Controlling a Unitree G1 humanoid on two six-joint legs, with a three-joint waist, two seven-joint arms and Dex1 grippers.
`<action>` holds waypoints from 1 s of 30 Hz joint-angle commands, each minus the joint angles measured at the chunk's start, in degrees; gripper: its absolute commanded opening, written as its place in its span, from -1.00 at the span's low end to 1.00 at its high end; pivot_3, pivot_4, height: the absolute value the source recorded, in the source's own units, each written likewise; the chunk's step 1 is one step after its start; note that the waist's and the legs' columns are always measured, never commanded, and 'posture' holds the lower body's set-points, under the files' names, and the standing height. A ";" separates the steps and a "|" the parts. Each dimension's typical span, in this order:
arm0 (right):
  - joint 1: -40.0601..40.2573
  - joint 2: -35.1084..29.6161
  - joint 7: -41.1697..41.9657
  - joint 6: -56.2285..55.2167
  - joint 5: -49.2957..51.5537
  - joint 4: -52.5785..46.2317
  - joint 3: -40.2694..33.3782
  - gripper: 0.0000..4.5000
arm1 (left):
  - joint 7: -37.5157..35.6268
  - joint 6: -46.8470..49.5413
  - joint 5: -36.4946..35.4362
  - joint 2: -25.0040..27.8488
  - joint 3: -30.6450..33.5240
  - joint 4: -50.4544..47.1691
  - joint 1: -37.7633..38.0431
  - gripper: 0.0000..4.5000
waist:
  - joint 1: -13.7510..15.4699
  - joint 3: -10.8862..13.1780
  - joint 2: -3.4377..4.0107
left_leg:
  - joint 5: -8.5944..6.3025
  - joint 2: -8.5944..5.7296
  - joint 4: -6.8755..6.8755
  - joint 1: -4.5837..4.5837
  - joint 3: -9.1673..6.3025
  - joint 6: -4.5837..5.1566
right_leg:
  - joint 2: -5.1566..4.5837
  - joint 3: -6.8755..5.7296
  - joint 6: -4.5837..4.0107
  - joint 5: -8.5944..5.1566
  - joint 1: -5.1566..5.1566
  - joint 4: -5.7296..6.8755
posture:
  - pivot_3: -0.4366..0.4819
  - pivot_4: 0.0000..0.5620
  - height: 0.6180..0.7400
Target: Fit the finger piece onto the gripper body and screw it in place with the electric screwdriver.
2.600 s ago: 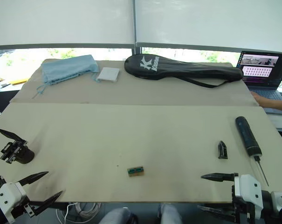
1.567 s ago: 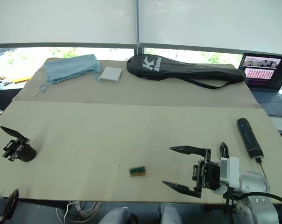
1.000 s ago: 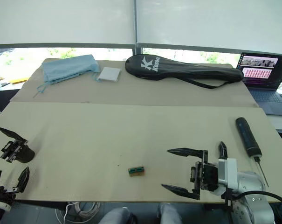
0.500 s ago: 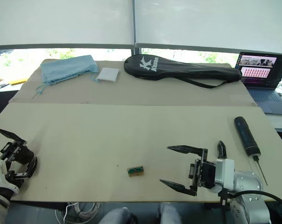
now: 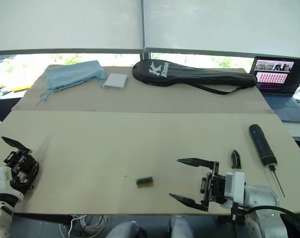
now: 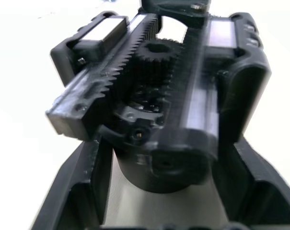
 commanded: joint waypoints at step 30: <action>13.40 -4.96 -1.58 -2.49 2.45 -6.76 -9.97 1.00 | 1.83 9.15 12.48 -11.84 -43.37 -24.91 -15.41 0.04 | 0.38 0.52 -0.37 | 0.00 -0.02 0.03 -0.13 -0.05 -0.04 | 0.04 0.06 0.05 0.03 -0.07 -0.03 | -0.05 -0.47 1.00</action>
